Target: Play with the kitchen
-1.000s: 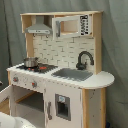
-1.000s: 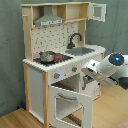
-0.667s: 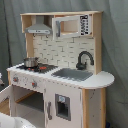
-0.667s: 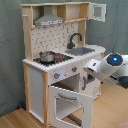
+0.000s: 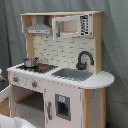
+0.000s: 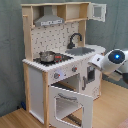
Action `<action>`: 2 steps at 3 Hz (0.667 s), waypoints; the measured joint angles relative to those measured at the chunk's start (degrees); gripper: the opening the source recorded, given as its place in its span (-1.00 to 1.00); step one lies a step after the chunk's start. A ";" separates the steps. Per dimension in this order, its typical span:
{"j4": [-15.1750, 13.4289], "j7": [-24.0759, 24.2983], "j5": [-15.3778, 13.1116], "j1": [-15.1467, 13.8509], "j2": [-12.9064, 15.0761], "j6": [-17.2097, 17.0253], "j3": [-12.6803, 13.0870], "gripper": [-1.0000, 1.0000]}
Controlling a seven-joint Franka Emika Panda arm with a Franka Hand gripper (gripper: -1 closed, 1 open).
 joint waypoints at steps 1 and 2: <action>1.48 -0.38 -2.49 1.50 -0.65 -5.60 -1.69 1.00; 2.87 -0.71 -5.11 3.29 -1.31 -11.32 -3.52 1.00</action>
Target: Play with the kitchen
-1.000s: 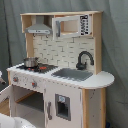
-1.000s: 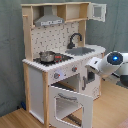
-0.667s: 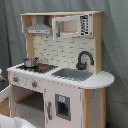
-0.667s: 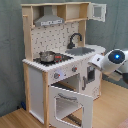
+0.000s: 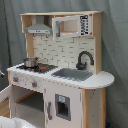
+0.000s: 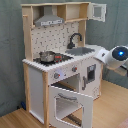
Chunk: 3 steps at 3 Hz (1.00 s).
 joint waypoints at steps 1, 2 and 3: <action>1.24 -0.16 -2.88 1.98 -0.70 -5.55 -1.87 1.00; 2.32 -0.15 -6.18 3.86 -1.42 -10.23 -3.70 1.00; 3.44 -0.11 -10.11 5.24 -2.31 -13.43 -5.58 1.00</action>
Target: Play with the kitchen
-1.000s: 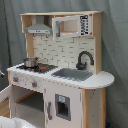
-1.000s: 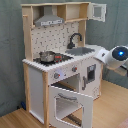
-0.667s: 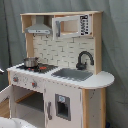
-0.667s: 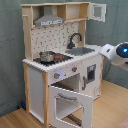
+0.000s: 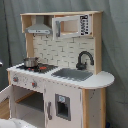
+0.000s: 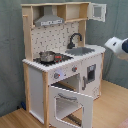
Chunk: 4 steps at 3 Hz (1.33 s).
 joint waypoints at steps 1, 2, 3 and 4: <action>1.55 0.03 -5.65 0.87 -1.32 -2.55 -2.36 1.00; 2.90 0.22 -11.18 1.00 -2.83 -4.06 -4.17 1.00; 3.63 0.84 -17.26 1.01 -5.40 -4.79 -6.07 1.00; 3.63 1.04 -22.18 1.01 -8.65 -4.81 -8.44 1.00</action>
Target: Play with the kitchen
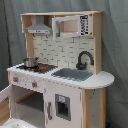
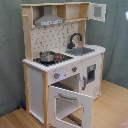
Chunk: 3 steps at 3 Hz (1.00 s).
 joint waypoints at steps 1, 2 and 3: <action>-0.12 0.00 -4.52 0.01 -2.82 0.40 -3.18 1.00; -0.65 0.56 -8.40 0.01 -4.62 2.63 -7.17 1.00; -1.93 2.09 -10.71 0.02 -5.29 6.07 -10.59 1.00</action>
